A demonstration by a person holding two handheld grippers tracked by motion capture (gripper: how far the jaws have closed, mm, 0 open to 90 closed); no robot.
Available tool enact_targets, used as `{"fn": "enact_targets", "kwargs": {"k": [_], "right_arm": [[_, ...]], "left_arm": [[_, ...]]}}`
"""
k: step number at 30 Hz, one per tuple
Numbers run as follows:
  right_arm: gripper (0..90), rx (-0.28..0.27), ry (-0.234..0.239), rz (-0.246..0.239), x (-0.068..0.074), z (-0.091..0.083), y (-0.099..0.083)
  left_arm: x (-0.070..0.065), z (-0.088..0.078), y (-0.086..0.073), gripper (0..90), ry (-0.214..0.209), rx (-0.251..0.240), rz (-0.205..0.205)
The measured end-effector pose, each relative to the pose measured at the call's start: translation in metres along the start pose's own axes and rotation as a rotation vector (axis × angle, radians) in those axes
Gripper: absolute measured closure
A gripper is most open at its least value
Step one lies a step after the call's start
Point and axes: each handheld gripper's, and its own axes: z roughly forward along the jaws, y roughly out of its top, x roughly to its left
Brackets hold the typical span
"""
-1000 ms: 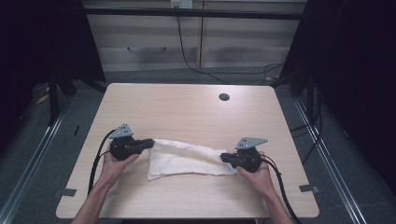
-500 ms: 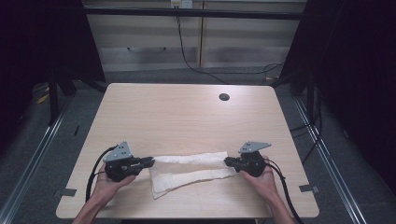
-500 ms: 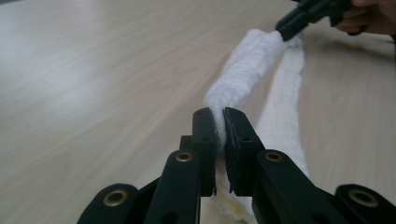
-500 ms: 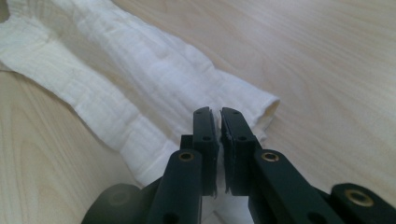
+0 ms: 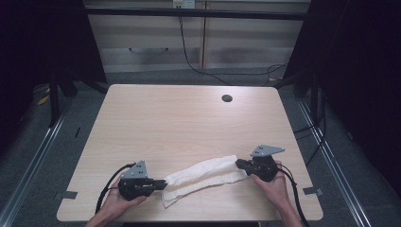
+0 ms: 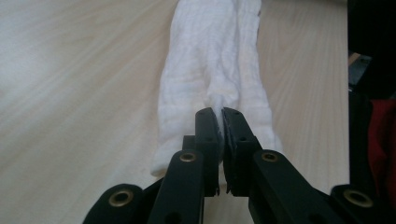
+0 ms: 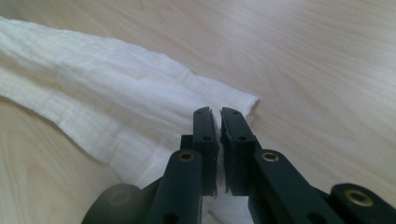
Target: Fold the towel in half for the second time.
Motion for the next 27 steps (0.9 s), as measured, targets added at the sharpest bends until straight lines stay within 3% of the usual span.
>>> {"fn": "enact_targets", "kwargs": {"k": [8, 15, 18, 22, 23, 27], "right_arm": [[84.3, 0.055, -0.014, 0.019, 0.002, -0.008, -0.020], [84.4, 0.061, -0.023, 0.029, 0.002, -0.004, -0.021], [84.3, 0.070, -0.053, 0.035, 0.004, -0.004, -0.020], [84.2, 0.069, -0.074, 0.040, 0.006, -0.002, -0.019], [83.9, 0.067, -0.074, 0.042, 0.007, -0.002, -0.018], [82.0, 0.058, -0.057, 0.034, 0.014, -0.002, -0.017]], "left_arm": [[-0.013, 0.014, -0.001, 85.7, -0.054, 0.033, 0.015], [-0.014, 0.020, 0.002, 85.9, -0.016, 0.058, 0.052], [-0.008, 0.021, 0.005, 86.1, 0.025, 0.063, 0.055], [0.010, 0.022, 0.010, 86.2, 0.077, 0.066, 0.048], [0.015, 0.022, 0.011, 86.2, 0.106, 0.066, 0.040], [0.035, 0.021, 0.016, 86.2, 0.149, 0.072, 0.012]]}}
